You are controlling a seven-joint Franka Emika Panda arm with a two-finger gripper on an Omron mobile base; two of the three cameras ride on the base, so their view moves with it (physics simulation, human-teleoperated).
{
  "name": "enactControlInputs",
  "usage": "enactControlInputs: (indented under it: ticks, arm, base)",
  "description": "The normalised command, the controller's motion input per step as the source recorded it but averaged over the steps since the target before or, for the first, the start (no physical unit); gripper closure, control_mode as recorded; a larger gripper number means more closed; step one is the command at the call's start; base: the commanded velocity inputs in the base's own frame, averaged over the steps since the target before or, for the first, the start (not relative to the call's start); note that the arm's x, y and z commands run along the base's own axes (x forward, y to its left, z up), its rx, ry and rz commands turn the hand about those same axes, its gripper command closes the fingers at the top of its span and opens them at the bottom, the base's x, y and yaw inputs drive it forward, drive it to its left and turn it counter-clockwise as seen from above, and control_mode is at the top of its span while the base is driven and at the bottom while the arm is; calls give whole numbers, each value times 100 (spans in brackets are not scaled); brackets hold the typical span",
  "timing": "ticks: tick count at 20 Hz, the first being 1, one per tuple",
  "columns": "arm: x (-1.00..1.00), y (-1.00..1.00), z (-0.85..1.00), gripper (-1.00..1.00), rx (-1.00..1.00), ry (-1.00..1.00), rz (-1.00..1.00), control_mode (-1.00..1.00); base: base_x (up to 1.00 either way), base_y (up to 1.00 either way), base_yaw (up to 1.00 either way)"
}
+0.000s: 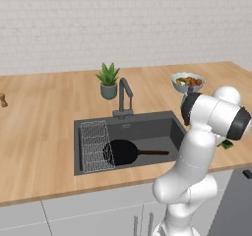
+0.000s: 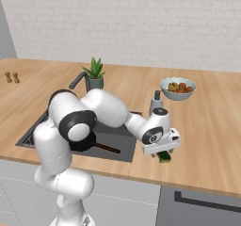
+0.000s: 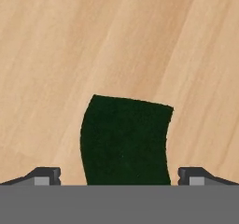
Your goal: Pick the pan and sponge and place them into the sink. Then turn on the water.
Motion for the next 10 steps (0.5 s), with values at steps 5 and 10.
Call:
enactControlInputs:
  ticks: [5, 10]
  arm:
    - [13, -23, -5, -100, 1, 2, 0, -100]
    - [5, -7, -20, -100, 0, 3, 0, -100]
  base:
    - [0, 0, 0]
    - [0, 0, 0]
